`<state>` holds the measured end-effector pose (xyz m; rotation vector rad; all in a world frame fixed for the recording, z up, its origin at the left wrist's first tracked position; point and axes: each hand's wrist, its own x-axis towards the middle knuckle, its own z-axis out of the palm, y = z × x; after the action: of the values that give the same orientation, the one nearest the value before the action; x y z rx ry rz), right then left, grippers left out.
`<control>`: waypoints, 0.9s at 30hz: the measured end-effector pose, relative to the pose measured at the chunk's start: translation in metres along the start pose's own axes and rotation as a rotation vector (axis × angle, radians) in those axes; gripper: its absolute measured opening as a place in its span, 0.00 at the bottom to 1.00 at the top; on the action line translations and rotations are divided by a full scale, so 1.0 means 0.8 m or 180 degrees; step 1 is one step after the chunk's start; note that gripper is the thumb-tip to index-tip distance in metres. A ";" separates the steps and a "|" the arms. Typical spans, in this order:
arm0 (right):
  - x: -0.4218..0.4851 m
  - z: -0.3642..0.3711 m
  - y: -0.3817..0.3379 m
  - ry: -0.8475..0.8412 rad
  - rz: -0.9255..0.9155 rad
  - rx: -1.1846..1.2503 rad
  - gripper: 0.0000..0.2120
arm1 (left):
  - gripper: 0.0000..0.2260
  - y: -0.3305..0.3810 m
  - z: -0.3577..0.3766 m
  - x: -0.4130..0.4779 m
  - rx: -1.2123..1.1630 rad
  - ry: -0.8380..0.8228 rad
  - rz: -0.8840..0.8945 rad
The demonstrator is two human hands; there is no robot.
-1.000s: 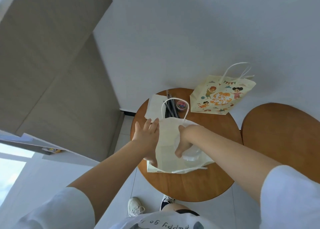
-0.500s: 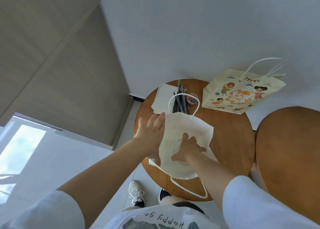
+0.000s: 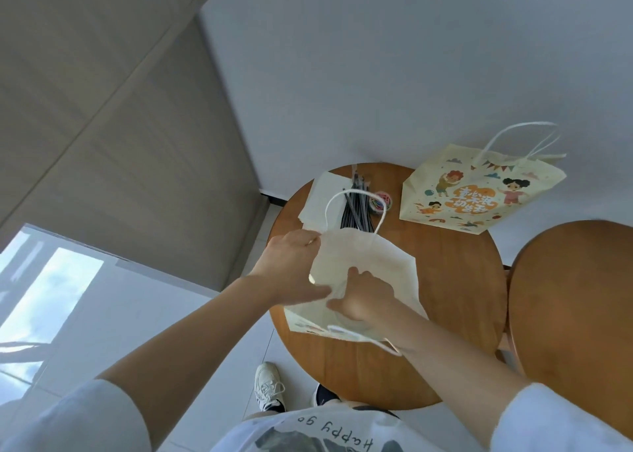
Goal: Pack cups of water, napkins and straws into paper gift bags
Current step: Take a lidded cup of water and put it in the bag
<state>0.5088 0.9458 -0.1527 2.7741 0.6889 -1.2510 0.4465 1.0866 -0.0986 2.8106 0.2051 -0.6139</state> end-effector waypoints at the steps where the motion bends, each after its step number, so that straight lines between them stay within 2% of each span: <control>1: -0.010 -0.013 -0.002 0.0106 -0.0223 0.0121 0.29 | 0.31 -0.001 -0.003 0.001 -0.0279 0.0162 -0.0052; 4: -0.046 -0.058 -0.005 0.0281 -0.0686 0.0283 0.16 | 0.15 -0.003 -0.009 0.010 -0.1060 0.0354 -0.0365; 7: -0.071 -0.108 0.005 0.0505 -0.0799 0.0404 0.08 | 0.07 -0.009 -0.013 0.029 -0.1956 0.0505 -0.0720; 10: -0.067 -0.156 0.030 0.0412 -0.0583 0.0245 0.08 | 0.08 -0.019 -0.023 0.055 -0.2373 0.0543 -0.0987; 14: -0.004 -0.183 0.056 0.0459 -0.0438 0.0711 0.12 | 0.08 -0.036 -0.021 0.112 -0.2076 0.0242 -0.0989; 19: 0.118 -0.149 0.049 0.0084 -0.0513 0.1122 0.09 | 0.09 -0.060 0.004 0.197 -0.1775 0.0025 -0.1135; 21: 0.159 -0.129 0.048 -0.0040 -0.0388 0.1230 0.09 | 0.16 -0.074 0.022 0.221 -0.1864 0.0041 -0.1283; 23: 0.195 -0.110 0.047 -0.0009 -0.0194 0.1281 0.09 | 0.21 -0.090 0.045 0.243 -0.1820 -0.0027 -0.1324; 27: 0.258 -0.083 0.044 0.0261 0.0055 0.1166 0.07 | 0.22 -0.115 0.077 0.283 -0.1810 -0.0099 -0.1424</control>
<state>0.6900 1.0060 -0.2618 3.1276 0.4786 -1.3920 0.6088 1.1762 -0.2691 2.2070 0.8681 -0.5731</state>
